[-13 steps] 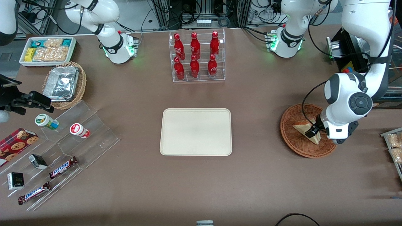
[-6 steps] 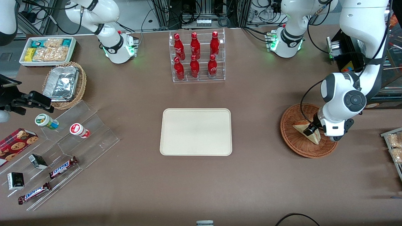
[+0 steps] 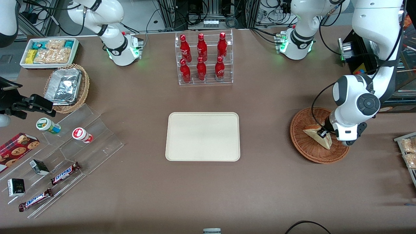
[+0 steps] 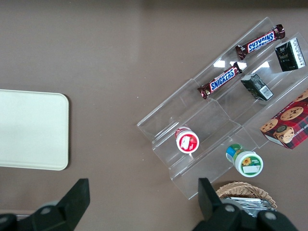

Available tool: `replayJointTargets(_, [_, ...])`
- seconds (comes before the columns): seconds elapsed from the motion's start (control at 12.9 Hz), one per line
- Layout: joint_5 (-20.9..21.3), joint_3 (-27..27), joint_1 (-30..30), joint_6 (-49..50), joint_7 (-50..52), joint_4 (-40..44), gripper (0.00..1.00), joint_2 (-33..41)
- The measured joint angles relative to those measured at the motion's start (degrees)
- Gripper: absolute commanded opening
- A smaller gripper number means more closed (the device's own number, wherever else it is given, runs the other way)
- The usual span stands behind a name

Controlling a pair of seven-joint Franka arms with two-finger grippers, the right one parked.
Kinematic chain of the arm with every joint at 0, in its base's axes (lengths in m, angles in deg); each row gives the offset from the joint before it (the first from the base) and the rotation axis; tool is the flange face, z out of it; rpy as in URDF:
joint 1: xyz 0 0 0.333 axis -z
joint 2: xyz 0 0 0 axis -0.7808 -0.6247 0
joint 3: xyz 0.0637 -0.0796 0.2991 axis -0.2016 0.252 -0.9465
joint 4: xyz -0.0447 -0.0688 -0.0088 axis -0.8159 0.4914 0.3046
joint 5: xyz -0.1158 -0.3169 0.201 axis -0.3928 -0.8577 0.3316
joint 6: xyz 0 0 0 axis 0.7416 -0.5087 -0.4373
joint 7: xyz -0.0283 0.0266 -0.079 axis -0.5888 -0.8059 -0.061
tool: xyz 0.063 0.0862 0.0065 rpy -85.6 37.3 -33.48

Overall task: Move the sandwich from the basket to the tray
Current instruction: 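Lower the left gripper and close it on the wrapped sandwich, then lift the sandwich and carry it with the left gripper to the tray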

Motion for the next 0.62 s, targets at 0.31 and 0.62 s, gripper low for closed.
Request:
replayJointTargets(0.31, [0.0,0.11,0.06,8.43,0.29,4.06,0.09,1.63])
replayJointTargets(0.62, [-0.02,0.82,4.01,25.5,0.35,14.82,0.09,4.97])
